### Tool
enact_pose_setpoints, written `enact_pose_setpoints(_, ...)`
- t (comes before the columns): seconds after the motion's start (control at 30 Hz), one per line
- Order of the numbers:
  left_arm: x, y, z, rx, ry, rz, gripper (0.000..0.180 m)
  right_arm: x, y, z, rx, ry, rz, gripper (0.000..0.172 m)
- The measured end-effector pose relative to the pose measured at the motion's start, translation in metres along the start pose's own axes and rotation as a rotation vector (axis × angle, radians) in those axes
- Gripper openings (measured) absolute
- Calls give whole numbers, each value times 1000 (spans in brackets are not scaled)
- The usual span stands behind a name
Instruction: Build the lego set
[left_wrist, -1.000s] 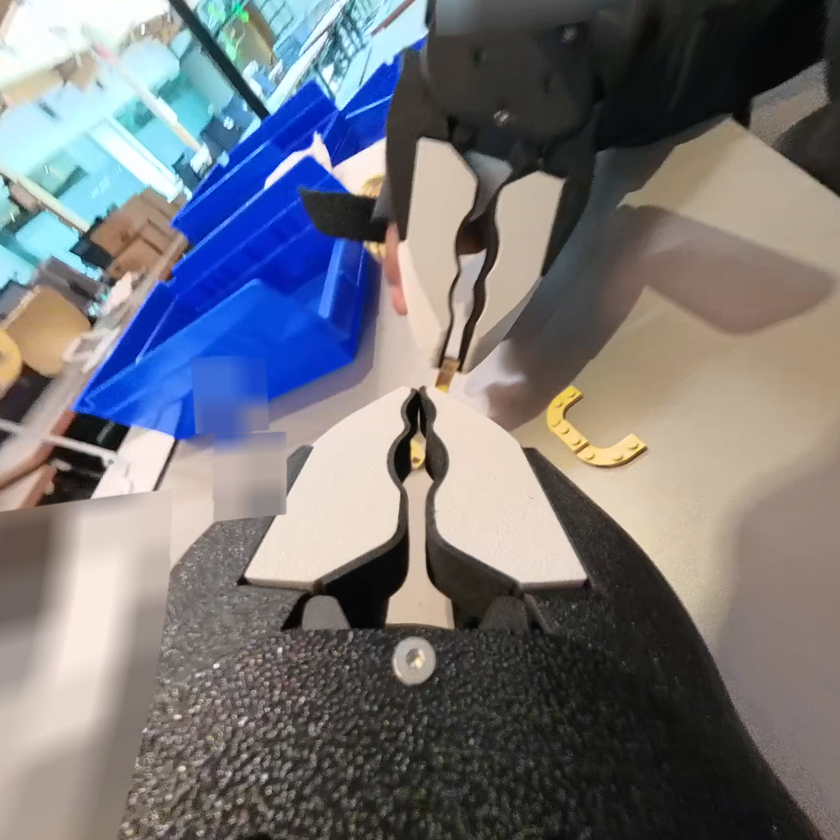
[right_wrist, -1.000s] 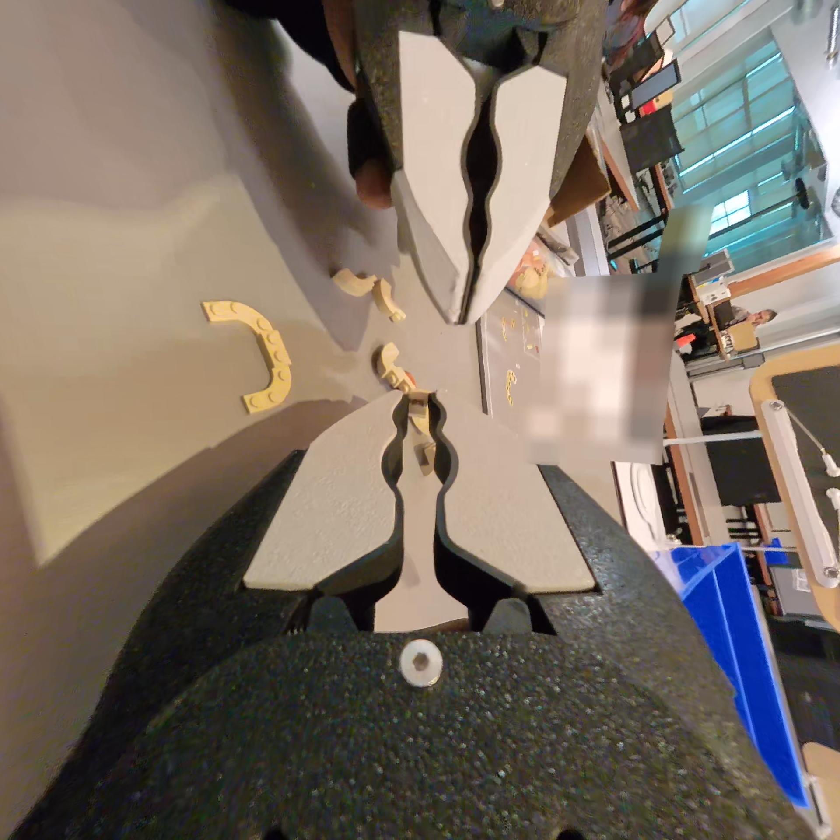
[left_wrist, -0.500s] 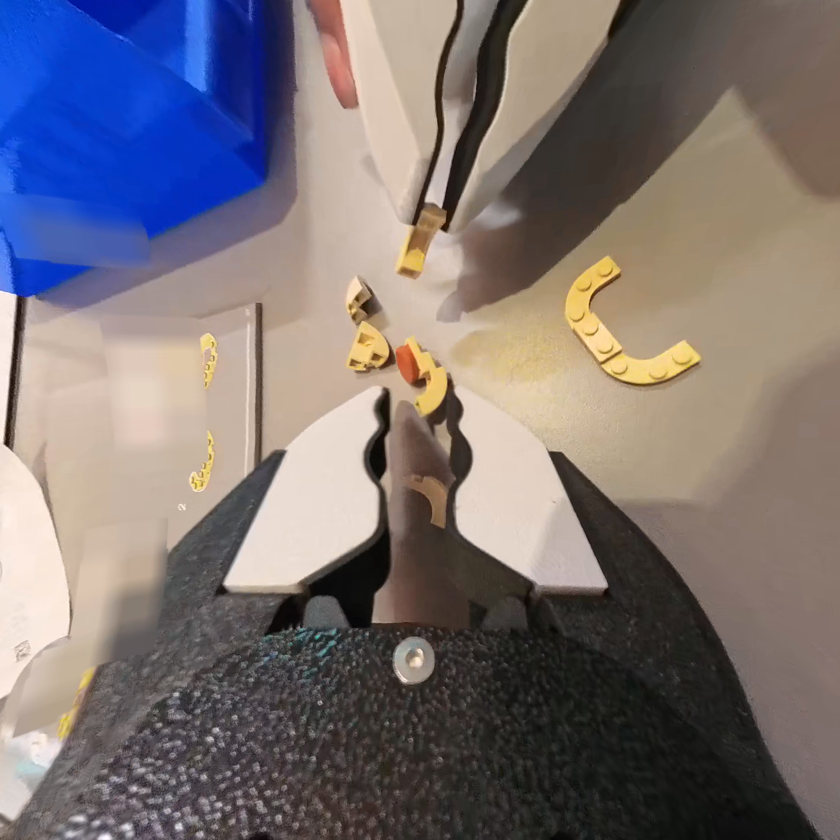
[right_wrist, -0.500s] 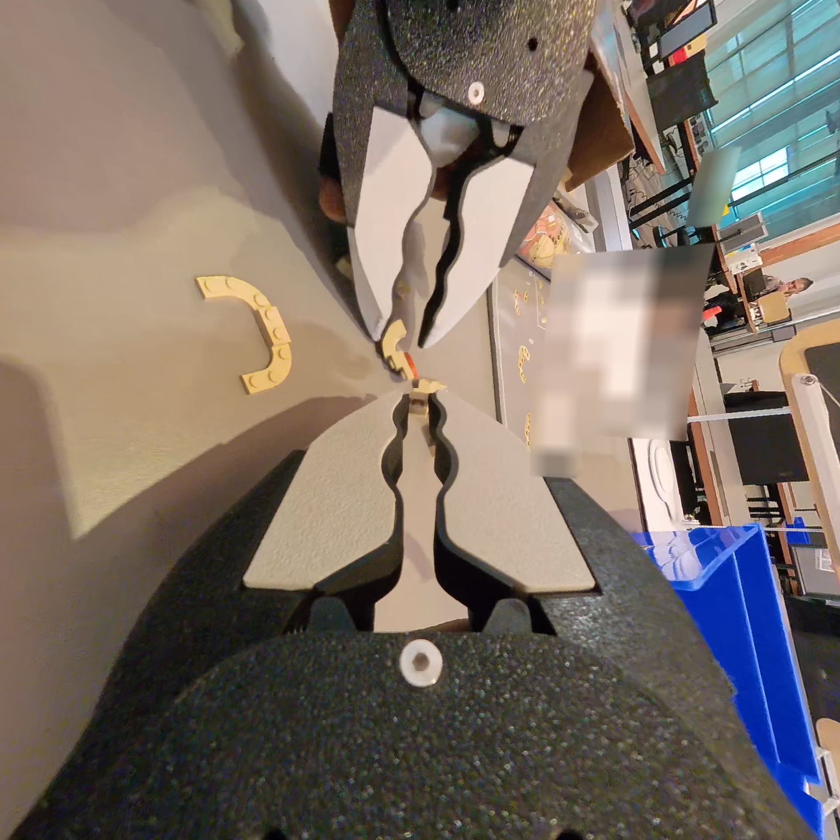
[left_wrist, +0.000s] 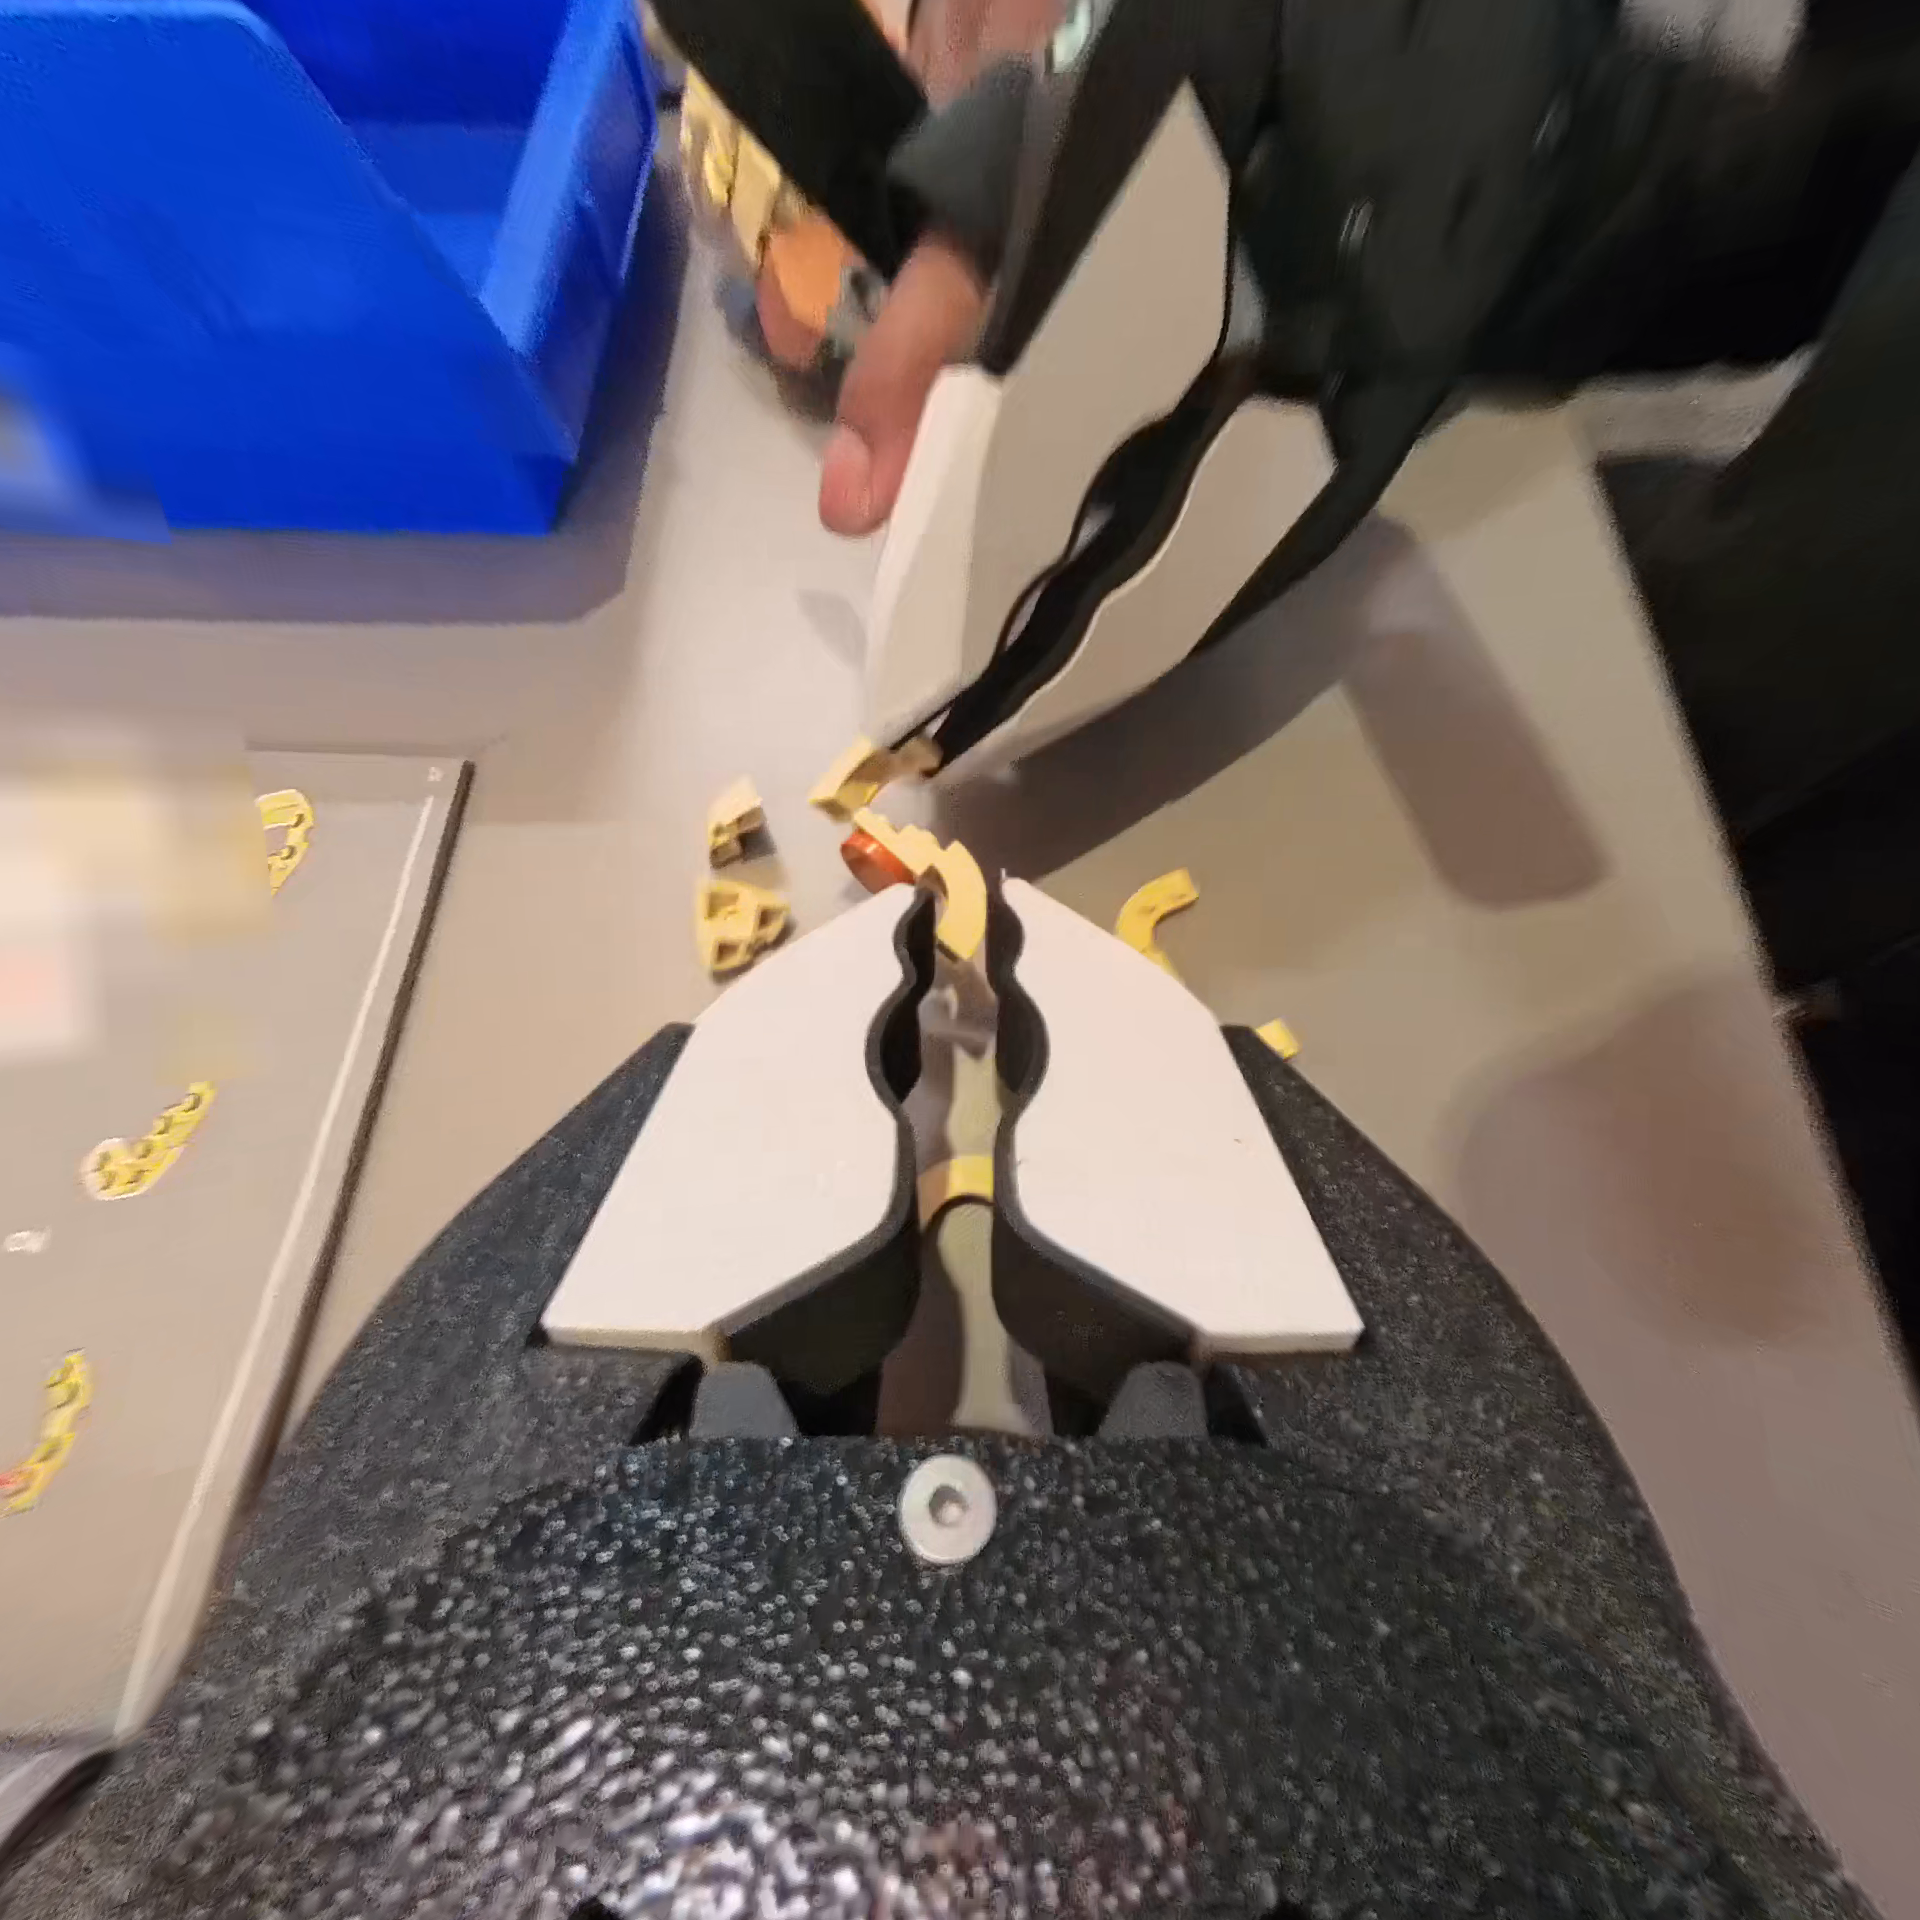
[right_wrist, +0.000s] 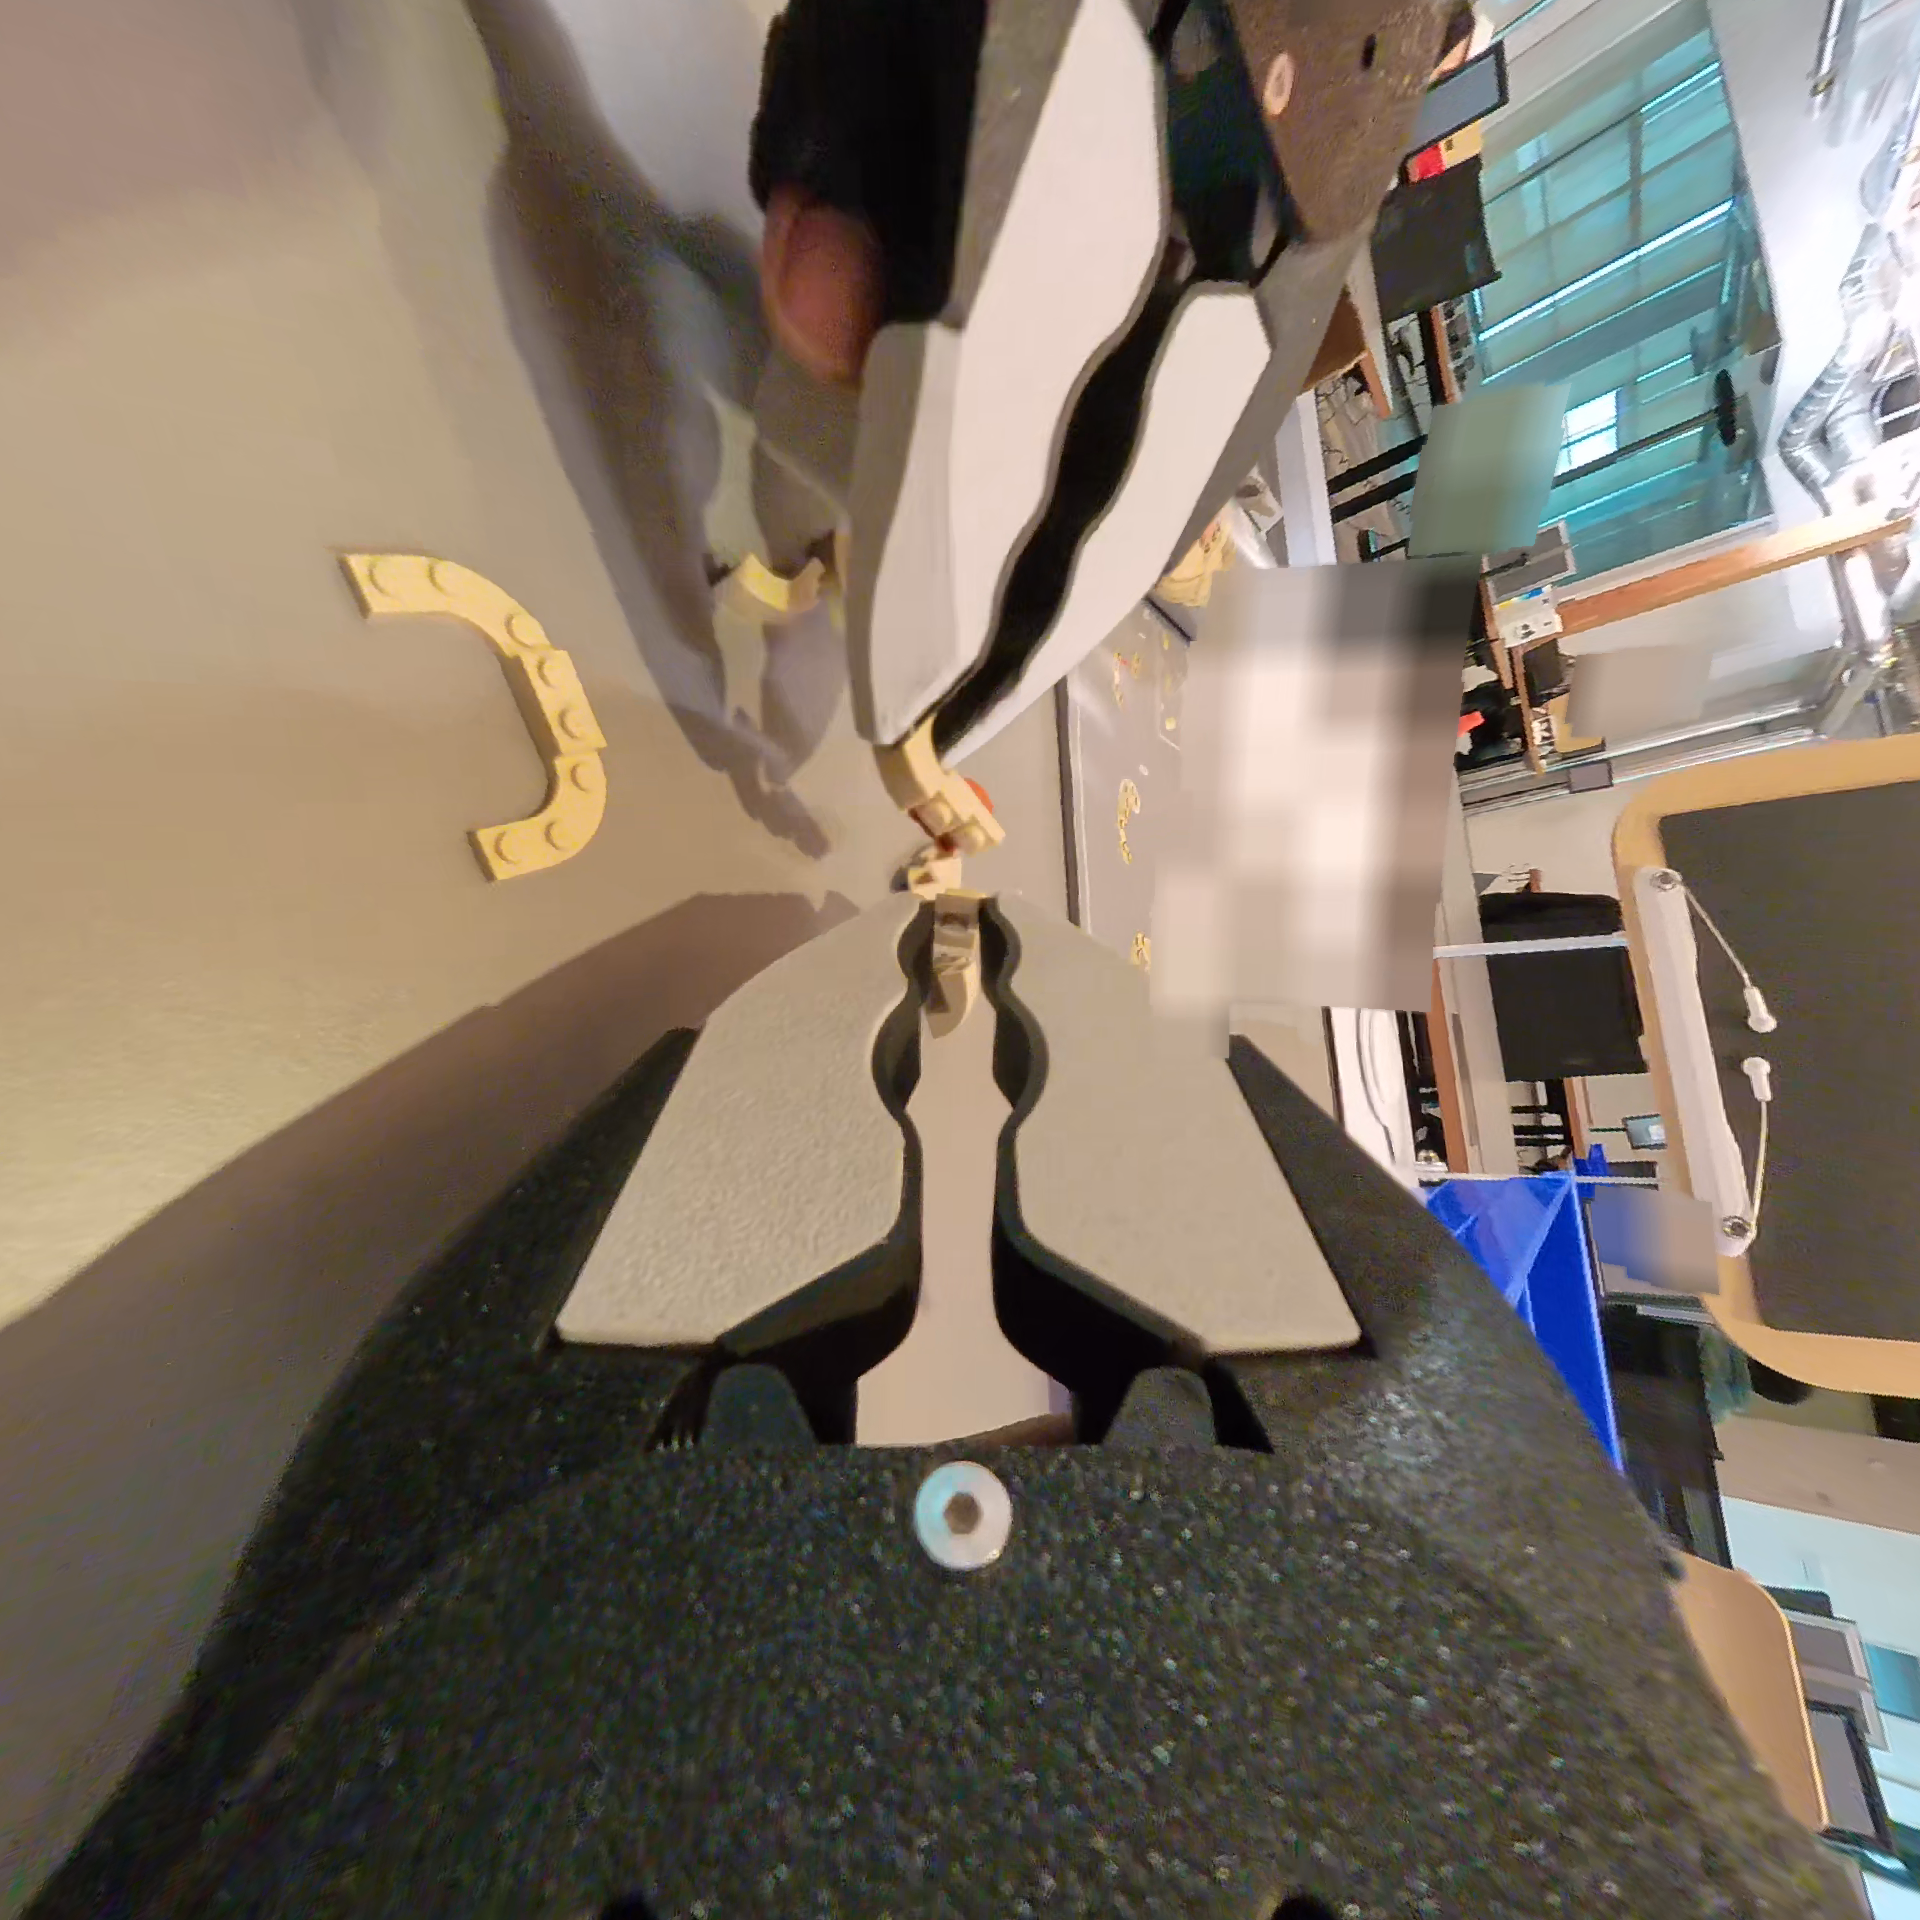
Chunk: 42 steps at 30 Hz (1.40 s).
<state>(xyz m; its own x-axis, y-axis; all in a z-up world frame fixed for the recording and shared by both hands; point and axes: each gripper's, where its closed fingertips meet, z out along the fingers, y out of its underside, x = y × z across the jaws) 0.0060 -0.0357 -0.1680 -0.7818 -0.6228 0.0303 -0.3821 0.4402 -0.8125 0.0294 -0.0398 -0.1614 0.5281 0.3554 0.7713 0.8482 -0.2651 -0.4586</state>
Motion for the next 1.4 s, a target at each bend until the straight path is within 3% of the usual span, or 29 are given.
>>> enact_pose_setpoints(0.2, 10, -15, -8, 92, 106, -158, 9, 5, -6, 1, 24, 52, -6, 8)
enact_pose_setpoints(0.53, 13, -8, -7, 75, 167, -291, 9, 1, -16, 1, 60, 79, -79, 8)
enact_pose_setpoints(1.4, 26, -2, -6, 43, 275, -315, 7, -15, -23, 3, 33, 86, -277, 8)
